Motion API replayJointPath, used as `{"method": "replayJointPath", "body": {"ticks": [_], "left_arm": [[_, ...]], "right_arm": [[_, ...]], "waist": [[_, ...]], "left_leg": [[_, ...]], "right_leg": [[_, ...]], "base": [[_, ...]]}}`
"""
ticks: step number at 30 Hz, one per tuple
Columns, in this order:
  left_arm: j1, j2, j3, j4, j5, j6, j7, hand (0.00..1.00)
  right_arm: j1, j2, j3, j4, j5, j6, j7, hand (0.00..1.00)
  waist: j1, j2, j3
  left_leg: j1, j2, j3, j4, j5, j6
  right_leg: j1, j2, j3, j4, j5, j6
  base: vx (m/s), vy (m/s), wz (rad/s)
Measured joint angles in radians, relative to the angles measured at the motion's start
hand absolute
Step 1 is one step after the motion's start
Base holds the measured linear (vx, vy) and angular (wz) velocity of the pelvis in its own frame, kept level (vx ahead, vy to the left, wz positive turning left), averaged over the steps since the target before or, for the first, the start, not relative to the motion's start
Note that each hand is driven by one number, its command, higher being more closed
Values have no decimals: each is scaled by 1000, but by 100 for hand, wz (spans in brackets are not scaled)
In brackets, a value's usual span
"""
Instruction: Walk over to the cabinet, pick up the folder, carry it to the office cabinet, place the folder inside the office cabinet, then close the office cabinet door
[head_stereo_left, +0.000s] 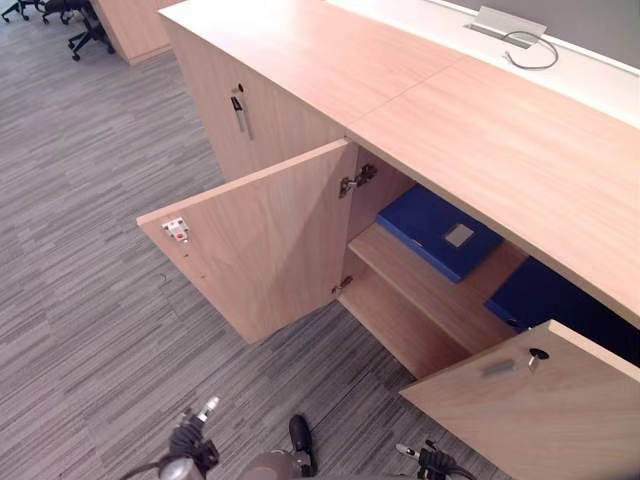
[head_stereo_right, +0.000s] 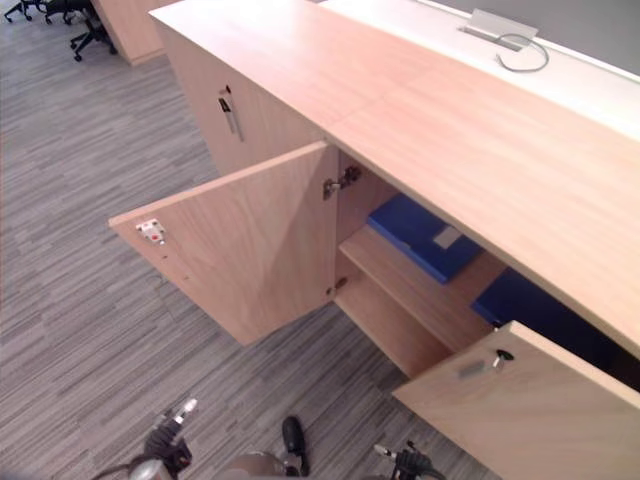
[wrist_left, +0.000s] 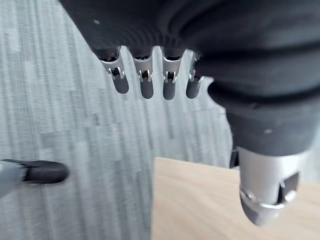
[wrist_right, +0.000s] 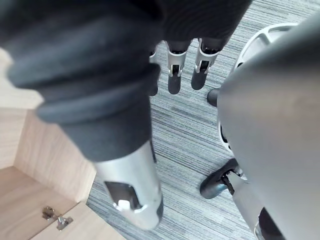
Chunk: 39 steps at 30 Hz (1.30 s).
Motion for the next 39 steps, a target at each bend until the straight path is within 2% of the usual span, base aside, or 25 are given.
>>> {"method": "replayJointPath", "body": {"ticks": [4,6,12,13,16,19,24,27,28,30,35,39], "left_arm": [[-71,81,113,-29,120,17,25,0],[-115,170,139,-44,204,34,54,0],[-273,398,129,-30,395,55,90,0],[-323,455,108,15,420,56,97,0],[-418,544,40,95,449,57,98,0],[-507,573,-30,146,474,60,109,0],[-520,580,-145,198,489,59,105,0],[-521,519,-230,225,486,56,78,0],[-525,496,-222,259,475,69,87,0],[-524,479,-277,303,469,84,77,0],[-521,470,-393,292,470,89,84,0],[-466,466,-531,153,514,100,98,0]], "right_arm": [[19,-8,-6,-26,-1,1,8,0],[21,-8,-6,-28,-1,2,12,0],[32,-7,-8,-40,0,3,25,0],[33,-7,-9,-41,2,3,28,0],[39,-2,-48,-42,6,3,30,0],[48,1,-85,-45,10,1,32,0],[85,0,-116,-42,44,0,33,0],[89,2,-128,-32,45,0,33,0],[90,2,-128,-32,45,0,33,0],[105,3,-129,-32,45,2,32,0],[111,3,-130,-33,44,2,30,0],[111,2,-128,-34,44,0,25,0]], "waist": [[-13,24,-14],[-20,24,-15],[-18,18,-15],[-18,17,-15],[-19,16,-16],[-28,14,-17],[-28,2,-31],[-31,-4,-34],[-32,-5,-35],[-29,-7,-34],[-24,-9,-35],[-23,-9,-35]], "left_leg": [[7,6,1,0,-3,-7],[11,9,4,0,-5,-10],[29,8,34,0,-20,-19],[36,10,45,0,-24,-21],[56,14,71,0,-34,-25],[60,20,83,1,-39,-30],[77,39,94,6,-43,-37],[78,45,101,6,-43,-39],[78,45,110,5,-43,-39],[76,43,119,6,-43,-40],[72,38,114,1,-37,-40],[38,19,83,0,-20,-24]], "right_leg": [[16,13,0,-23,-3,-6],[23,18,2,-32,-3,-6],[30,16,30,-38,0,-4],[30,16,47,-36,0,-4],[30,17,75,-26,0,-4],[25,18,81,-17,-1,-5],[19,20,108,19,-3,-10],[14,24,117,24,0,-16],[9,23,125,24,0,-16],[1,18,129,25,0,-16],[-9,7,126,44,1,-18],[-26,-8,112,44,1,-17]], "base": [[-50,-48,-1],[-38,-43,-2],[-1,-16,-14],[8,-1,-24],[4,-3,-28],[-8,-6,-13],[-12,0,-5],[-39,1,-9],[-62,23,-24],[-71,24,-13],[-91,24,4],[-111,30,23]]}}
